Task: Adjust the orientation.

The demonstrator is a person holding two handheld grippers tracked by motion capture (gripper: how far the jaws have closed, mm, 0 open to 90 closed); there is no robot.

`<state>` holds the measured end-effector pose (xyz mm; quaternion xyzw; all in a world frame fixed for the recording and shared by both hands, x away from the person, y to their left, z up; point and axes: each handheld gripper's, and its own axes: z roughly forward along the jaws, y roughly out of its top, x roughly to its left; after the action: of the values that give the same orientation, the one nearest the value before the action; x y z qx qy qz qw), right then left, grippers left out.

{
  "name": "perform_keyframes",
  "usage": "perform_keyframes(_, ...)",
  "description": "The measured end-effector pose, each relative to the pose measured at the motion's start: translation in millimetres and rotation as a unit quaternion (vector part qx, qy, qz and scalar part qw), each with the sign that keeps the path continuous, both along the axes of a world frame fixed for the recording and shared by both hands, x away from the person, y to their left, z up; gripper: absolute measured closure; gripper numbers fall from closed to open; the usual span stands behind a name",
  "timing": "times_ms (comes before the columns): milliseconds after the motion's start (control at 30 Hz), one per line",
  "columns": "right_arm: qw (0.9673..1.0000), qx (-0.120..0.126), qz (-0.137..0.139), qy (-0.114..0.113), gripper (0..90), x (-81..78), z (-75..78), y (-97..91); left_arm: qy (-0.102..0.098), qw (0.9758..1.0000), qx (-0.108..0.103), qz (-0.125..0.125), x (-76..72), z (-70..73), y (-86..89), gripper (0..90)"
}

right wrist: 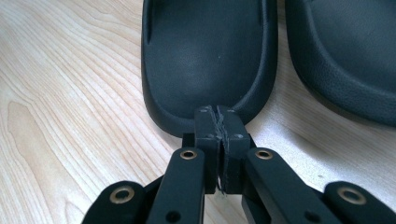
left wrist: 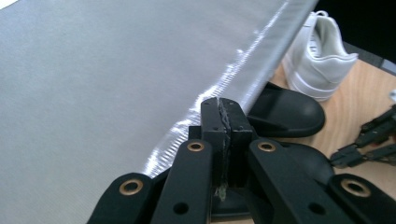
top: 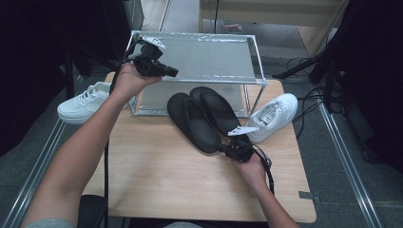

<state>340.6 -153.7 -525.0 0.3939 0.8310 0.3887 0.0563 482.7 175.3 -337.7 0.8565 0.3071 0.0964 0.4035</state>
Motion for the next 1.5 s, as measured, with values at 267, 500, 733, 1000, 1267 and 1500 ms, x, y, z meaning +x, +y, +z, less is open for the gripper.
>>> perform_keyframes(267, 1.0, 0.008, -0.006, 0.0, 89.1, 0.1, -1.4, 4.6, 0.013, 0.9997, 0.016, 0.009, 12.3, -11.3, 3.3, 89.9)
perform_keyframes(500, 0.9999, 0.012, -0.01, -0.004, 88.8, 0.0, -2.6, 11.0, 0.02, 0.9998, 0.003, 0.008, 16.6, -15.2, 8.9, 89.9)
perform_keyframes(733, 0.9997, 0.02, -0.014, -0.006, 88.1, -0.2, -4.0, 20.5, 0.018, 0.9998, -0.001, 0.006, 16.4, -17.3, 10.1, 89.9)
perform_keyframes(1000, 0.9993, 0.023, -0.02, -0.021, 88.8, 1.2, -6.8, 37.6, 0.008, 0.9999, 0.009, 0.006, 15.1, -17.0, 7.6, 89.9)
perform_keyframes(1267, 0.9995, 0.016, -0.014, -0.023, 88.8, 3.7, -5.9, 54.0, 0.012, 0.9999, 0.003, 0.009, 15.9, -17.6, 7.7, 89.9)
perform_keyframes(1500, 0.9996, 0.016, -0.005, -0.022, 88.8, 10.5, -5.4, 70.7, 0.008, 0.9999, 0.01, 0.008, 15.1, -17.0, 7.1, 89.9)
